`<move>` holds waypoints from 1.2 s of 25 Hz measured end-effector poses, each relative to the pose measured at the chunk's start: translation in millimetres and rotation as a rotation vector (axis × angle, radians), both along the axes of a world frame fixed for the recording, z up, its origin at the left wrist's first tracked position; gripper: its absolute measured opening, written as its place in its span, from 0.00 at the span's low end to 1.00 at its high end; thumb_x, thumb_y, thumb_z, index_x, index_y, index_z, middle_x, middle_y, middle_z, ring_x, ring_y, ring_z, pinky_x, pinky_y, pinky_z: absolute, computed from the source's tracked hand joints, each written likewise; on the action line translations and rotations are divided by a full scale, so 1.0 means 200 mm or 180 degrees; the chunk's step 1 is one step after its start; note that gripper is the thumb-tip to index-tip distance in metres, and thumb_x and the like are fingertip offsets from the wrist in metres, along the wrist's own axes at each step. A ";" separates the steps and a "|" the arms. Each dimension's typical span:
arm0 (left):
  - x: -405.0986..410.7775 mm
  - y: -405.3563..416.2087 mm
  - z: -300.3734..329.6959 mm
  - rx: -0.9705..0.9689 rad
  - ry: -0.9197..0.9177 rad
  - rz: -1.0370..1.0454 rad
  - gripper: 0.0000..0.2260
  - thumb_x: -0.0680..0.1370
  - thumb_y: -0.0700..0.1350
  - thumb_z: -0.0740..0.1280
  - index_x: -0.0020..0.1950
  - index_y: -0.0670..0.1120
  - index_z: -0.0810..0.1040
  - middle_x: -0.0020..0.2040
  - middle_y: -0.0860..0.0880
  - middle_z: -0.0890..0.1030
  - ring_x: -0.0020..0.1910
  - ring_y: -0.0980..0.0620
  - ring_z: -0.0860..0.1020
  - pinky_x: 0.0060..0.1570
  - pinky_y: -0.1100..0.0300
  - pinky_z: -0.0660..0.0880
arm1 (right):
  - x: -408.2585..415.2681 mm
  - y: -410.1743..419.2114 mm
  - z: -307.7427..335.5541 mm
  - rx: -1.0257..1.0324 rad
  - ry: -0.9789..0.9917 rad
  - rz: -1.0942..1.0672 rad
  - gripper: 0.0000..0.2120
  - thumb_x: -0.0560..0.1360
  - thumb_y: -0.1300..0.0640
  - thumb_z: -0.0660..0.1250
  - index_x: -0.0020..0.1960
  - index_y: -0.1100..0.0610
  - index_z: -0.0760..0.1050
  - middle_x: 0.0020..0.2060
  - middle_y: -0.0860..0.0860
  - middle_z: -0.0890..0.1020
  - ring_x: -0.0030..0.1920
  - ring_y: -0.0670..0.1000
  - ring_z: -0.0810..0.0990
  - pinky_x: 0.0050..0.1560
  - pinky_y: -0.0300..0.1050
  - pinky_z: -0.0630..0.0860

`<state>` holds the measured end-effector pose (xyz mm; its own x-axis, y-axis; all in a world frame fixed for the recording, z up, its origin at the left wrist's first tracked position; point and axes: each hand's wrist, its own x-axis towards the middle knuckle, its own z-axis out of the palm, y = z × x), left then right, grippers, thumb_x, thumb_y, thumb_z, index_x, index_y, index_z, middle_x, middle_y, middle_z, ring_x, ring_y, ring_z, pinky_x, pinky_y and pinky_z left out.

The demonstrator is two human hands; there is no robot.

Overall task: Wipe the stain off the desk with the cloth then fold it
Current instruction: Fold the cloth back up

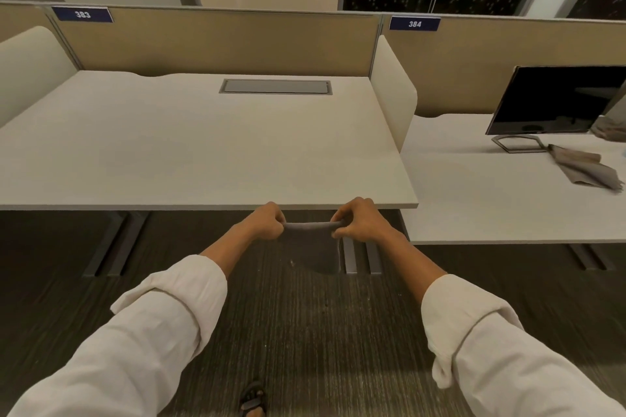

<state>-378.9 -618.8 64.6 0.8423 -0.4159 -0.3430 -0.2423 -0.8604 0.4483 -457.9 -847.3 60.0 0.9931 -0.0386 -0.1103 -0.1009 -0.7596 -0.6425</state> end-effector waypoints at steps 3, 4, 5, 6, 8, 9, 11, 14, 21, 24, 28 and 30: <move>-0.02 0.02 0.03 -0.0120 -0.0061 -0.0048 0.14 0.76 0.32 0.61 0.57 0.40 0.82 0.50 0.42 0.82 0.47 0.48 0.79 0.43 0.60 0.75 | 0.03 0.00 0.00 -0.0002 -0.0055 0.0028 0.09 0.68 0.55 0.78 0.48 0.54 0.85 0.41 0.48 0.83 0.41 0.48 0.82 0.44 0.40 0.81; -0.02 0.03 0.04 -0.0156 -0.0063 -0.0053 0.14 0.76 0.32 0.61 0.57 0.40 0.82 0.50 0.42 0.82 0.47 0.48 0.79 0.43 0.61 0.75 | 0.04 0.00 0.00 -0.0020 -0.0049 0.0075 0.08 0.69 0.54 0.77 0.48 0.54 0.84 0.41 0.49 0.82 0.42 0.49 0.81 0.44 0.39 0.81; -0.02 0.05 0.05 -0.0205 -0.0055 -0.0041 0.14 0.76 0.32 0.61 0.57 0.40 0.82 0.50 0.42 0.82 0.47 0.48 0.79 0.42 0.61 0.75 | 0.05 0.01 0.00 -0.0053 -0.0017 0.0172 0.08 0.71 0.53 0.76 0.49 0.53 0.83 0.42 0.49 0.82 0.43 0.49 0.81 0.45 0.39 0.79; -0.02 0.08 0.06 -0.0272 -0.0032 -0.0015 0.13 0.76 0.33 0.61 0.56 0.40 0.82 0.48 0.42 0.82 0.46 0.48 0.79 0.41 0.61 0.74 | 0.07 0.01 0.00 -0.0092 0.0034 0.0302 0.09 0.72 0.52 0.73 0.51 0.53 0.81 0.45 0.49 0.81 0.46 0.50 0.80 0.47 0.40 0.78; -0.01 0.15 0.09 -0.0528 0.0035 0.0090 0.10 0.75 0.34 0.63 0.51 0.38 0.82 0.39 0.45 0.79 0.41 0.48 0.77 0.36 0.63 0.71 | 0.10 0.02 -0.01 -0.0083 0.0161 0.0495 0.14 0.77 0.49 0.68 0.59 0.54 0.75 0.52 0.48 0.77 0.52 0.51 0.78 0.52 0.44 0.76; 0.00 0.18 0.11 -0.0699 0.0087 0.0194 0.07 0.75 0.36 0.64 0.48 0.38 0.82 0.36 0.46 0.77 0.39 0.48 0.76 0.34 0.63 0.69 | 0.12 0.03 -0.01 0.0024 0.0191 0.0486 0.16 0.78 0.48 0.66 0.63 0.54 0.72 0.55 0.48 0.75 0.55 0.51 0.77 0.55 0.46 0.76; 0.03 0.25 0.15 -0.1106 0.0175 0.0501 0.06 0.76 0.39 0.67 0.42 0.40 0.82 0.35 0.46 0.77 0.37 0.50 0.75 0.36 0.62 0.69 | 0.17 0.07 0.00 0.0353 0.0118 0.0366 0.17 0.81 0.46 0.62 0.65 0.53 0.69 0.62 0.50 0.75 0.60 0.52 0.76 0.60 0.50 0.76; 0.08 0.35 0.20 -0.2041 0.0563 0.1083 0.07 0.80 0.42 0.64 0.50 0.42 0.81 0.45 0.48 0.81 0.45 0.52 0.78 0.47 0.60 0.72 | 0.26 0.19 0.05 0.0822 -0.0104 0.0284 0.15 0.81 0.44 0.58 0.65 0.49 0.67 0.61 0.51 0.77 0.57 0.52 0.79 0.59 0.55 0.79; 0.26 0.70 0.18 -0.3668 0.1394 0.1451 0.15 0.79 0.50 0.66 0.59 0.42 0.79 0.53 0.45 0.83 0.54 0.46 0.80 0.45 0.56 0.80 | 0.55 0.69 0.25 0.1687 -0.0515 0.0426 0.11 0.83 0.48 0.57 0.63 0.50 0.68 0.56 0.47 0.75 0.53 0.43 0.79 0.49 0.37 0.80; 0.31 0.88 0.11 -0.3591 0.2045 0.1292 0.20 0.72 0.48 0.74 0.61 0.40 0.80 0.56 0.42 0.84 0.55 0.44 0.82 0.47 0.56 0.81 | 0.68 0.90 0.33 0.2359 -0.0097 0.0355 0.09 0.81 0.50 0.62 0.60 0.50 0.73 0.53 0.47 0.79 0.46 0.39 0.83 0.42 0.35 0.80; 0.45 1.18 0.05 -0.3815 0.1965 0.1518 0.21 0.74 0.47 0.73 0.65 0.43 0.78 0.62 0.43 0.81 0.61 0.43 0.80 0.52 0.49 0.80 | 0.83 1.15 0.31 0.3306 0.0973 0.0189 0.11 0.75 0.53 0.71 0.54 0.57 0.83 0.50 0.54 0.86 0.48 0.51 0.86 0.45 0.44 0.82; 0.53 1.34 0.04 -0.3708 0.1622 0.1689 0.19 0.77 0.49 0.70 0.67 0.44 0.76 0.62 0.43 0.81 0.60 0.43 0.80 0.54 0.46 0.80 | 0.88 1.30 0.23 0.3731 0.1369 -0.0015 0.04 0.73 0.60 0.73 0.43 0.57 0.87 0.44 0.53 0.88 0.46 0.52 0.87 0.44 0.44 0.83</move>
<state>-273.4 -351.1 73.5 0.8763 -0.3444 -0.3369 0.4008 0.1331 0.9064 -282.0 -587.6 105.7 0.8682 0.2989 -0.3962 -0.4716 0.2485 -0.8461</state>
